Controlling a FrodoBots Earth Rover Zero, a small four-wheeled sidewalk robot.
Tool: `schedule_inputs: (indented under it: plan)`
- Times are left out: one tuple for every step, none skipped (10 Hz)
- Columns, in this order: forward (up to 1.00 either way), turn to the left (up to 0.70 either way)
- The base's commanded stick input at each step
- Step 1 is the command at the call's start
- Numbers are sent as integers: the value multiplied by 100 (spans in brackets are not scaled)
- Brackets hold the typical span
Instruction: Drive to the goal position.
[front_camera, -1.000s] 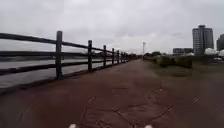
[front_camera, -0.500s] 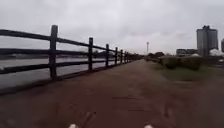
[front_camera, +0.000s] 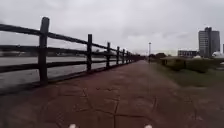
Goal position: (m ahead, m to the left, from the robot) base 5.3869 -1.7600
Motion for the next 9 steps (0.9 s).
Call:
schedule_inputs:
  plan:
    - [100, 0]
    - [100, 0]
    - [100, 0]
    - [100, 0]
    - [100, 0]
    - [100, -9]
    - [100, -25]
    - [100, -40]
    - [100, -40]
